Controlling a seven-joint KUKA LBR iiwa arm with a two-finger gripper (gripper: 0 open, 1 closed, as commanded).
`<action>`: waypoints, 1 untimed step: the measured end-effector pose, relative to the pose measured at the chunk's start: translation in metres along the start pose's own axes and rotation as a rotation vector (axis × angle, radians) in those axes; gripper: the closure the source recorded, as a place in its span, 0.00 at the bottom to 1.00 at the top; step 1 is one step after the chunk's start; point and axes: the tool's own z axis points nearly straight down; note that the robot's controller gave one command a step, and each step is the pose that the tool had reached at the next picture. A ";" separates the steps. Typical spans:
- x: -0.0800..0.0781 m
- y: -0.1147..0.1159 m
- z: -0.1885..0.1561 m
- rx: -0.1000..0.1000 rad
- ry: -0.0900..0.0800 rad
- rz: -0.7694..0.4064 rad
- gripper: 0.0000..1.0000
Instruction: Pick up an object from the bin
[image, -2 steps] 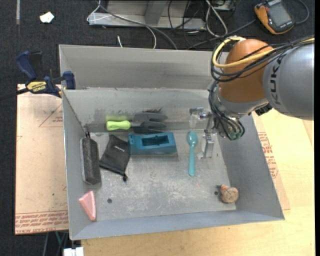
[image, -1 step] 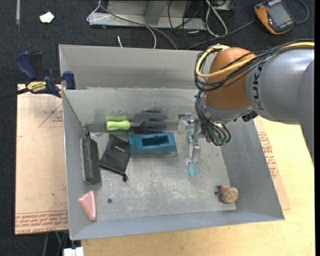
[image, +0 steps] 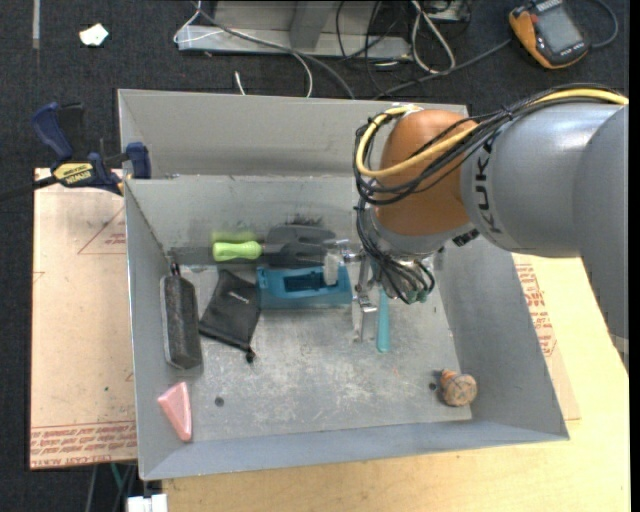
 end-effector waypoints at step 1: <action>-0.038 0.016 0.043 -0.001 -0.007 -0.045 0.00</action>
Offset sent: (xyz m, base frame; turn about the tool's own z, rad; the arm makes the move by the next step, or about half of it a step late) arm 0.0472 0.0582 -0.0545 -0.4630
